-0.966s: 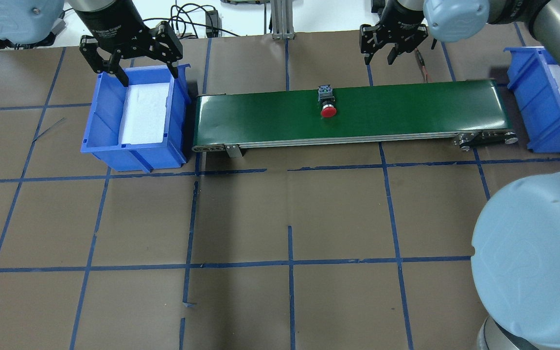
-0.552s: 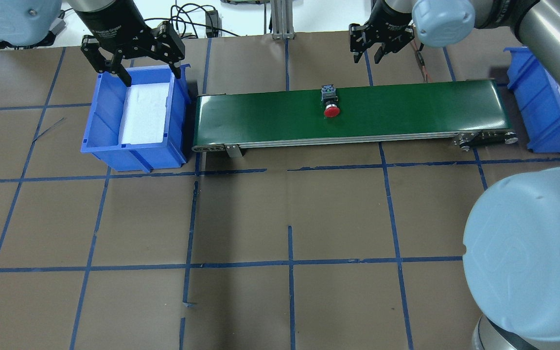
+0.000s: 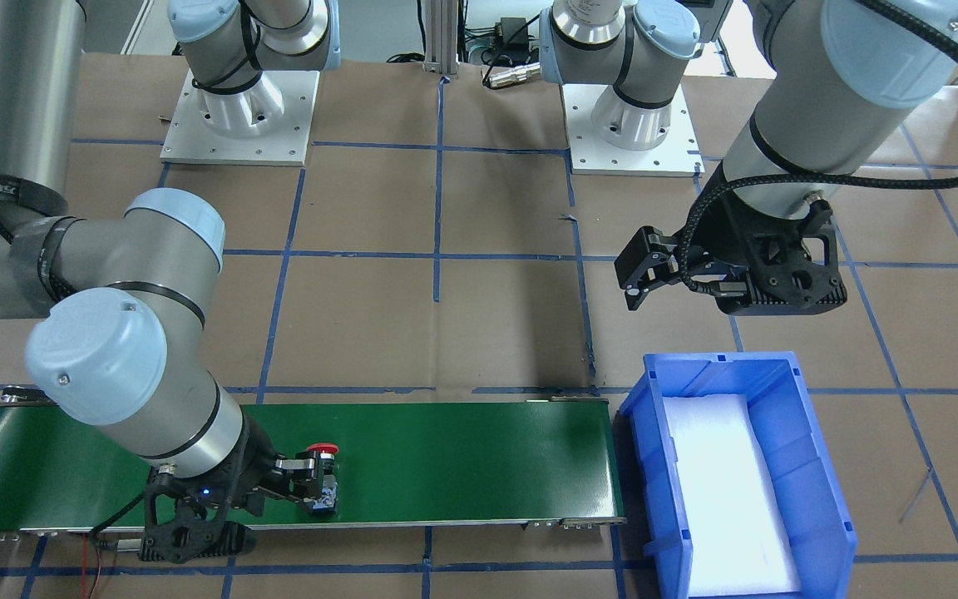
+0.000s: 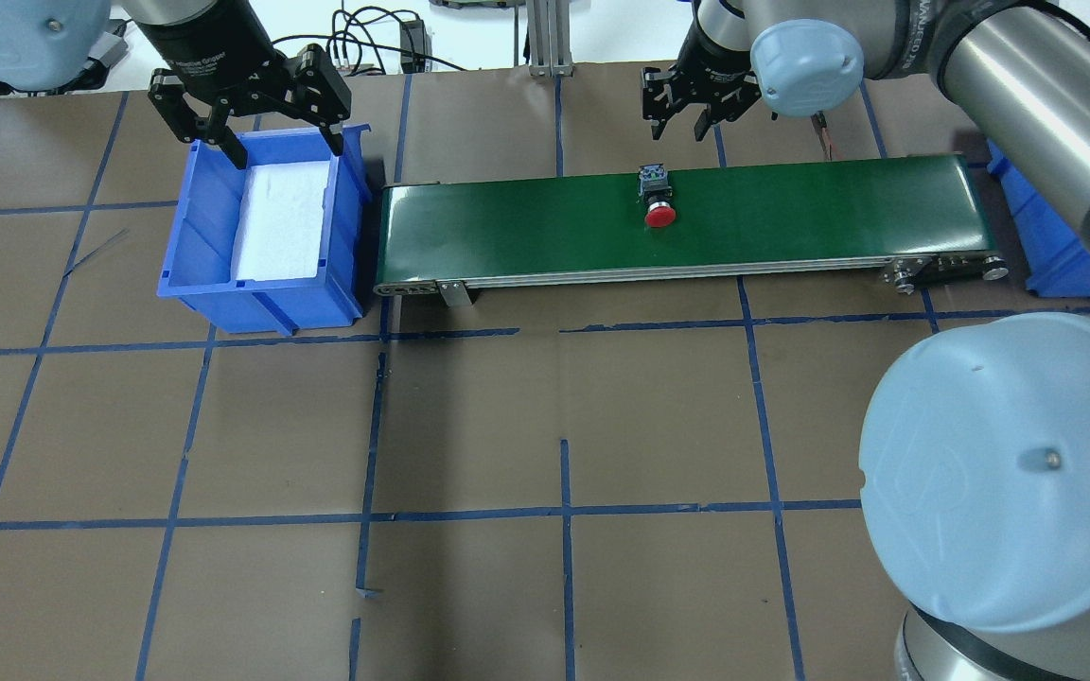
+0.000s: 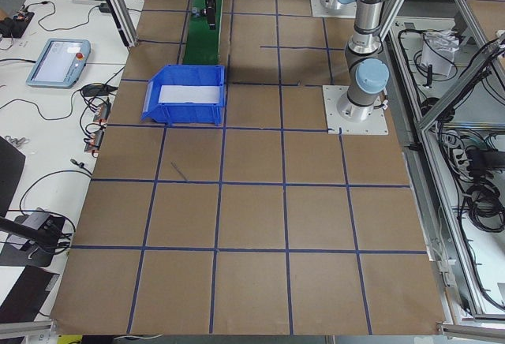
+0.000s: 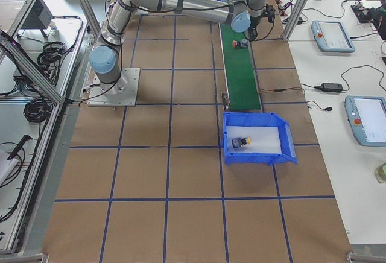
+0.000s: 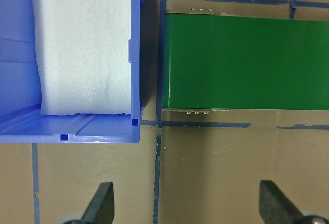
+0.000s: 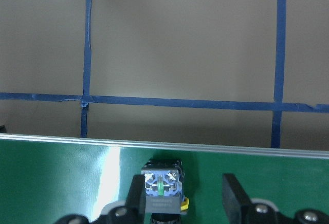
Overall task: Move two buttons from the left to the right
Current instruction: 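Move the right gripper over the red button on the conveyor, then close the right gripper on the red button and lift it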
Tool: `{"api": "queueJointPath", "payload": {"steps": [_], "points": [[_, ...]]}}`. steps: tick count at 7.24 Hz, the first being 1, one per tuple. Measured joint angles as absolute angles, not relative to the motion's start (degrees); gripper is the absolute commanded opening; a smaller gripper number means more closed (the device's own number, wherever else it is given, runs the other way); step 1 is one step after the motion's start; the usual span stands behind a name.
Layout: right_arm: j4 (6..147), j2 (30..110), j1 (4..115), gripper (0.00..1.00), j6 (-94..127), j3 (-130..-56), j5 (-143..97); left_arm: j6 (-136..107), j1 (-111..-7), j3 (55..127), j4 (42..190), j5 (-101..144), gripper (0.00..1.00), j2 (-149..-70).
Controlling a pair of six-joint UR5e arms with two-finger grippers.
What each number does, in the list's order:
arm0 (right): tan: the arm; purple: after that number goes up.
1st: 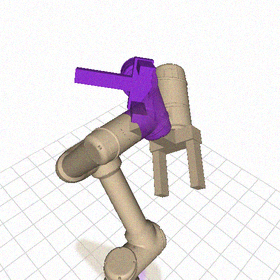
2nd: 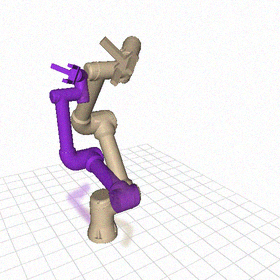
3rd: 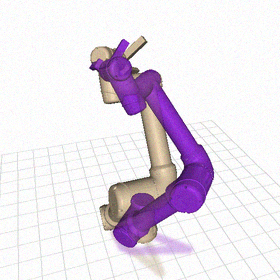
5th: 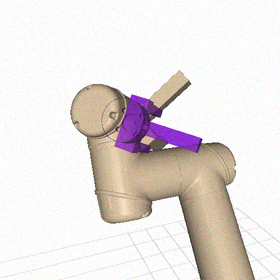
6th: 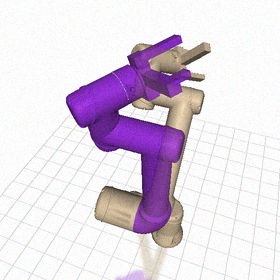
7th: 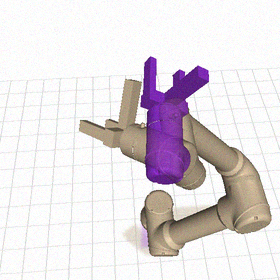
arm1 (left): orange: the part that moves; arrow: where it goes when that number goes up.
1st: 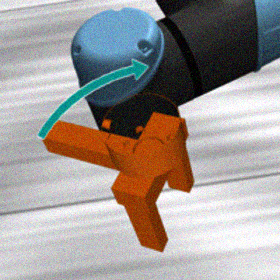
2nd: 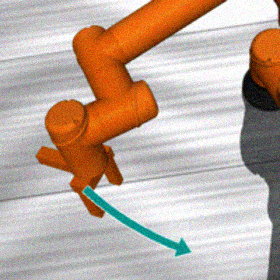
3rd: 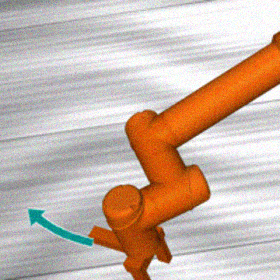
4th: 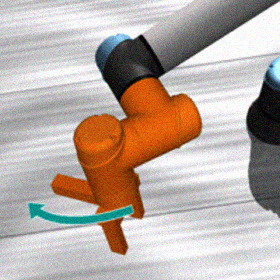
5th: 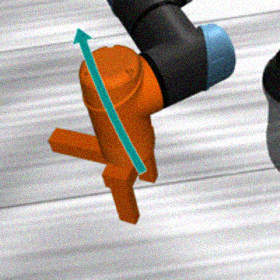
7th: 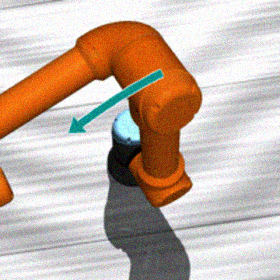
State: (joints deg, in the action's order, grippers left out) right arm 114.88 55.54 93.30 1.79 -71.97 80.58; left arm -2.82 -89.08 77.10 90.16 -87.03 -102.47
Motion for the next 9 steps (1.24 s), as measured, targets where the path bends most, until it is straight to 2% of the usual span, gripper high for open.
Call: {"api": "queueJointPath", "payload": {"steps": [9], "points": [[118.0,51.9,93.3,0.62,-0.3,-73.1,81.5,-2.8,-88.9,77.2,89.7,-87.2,1.0,-102.6]]}}
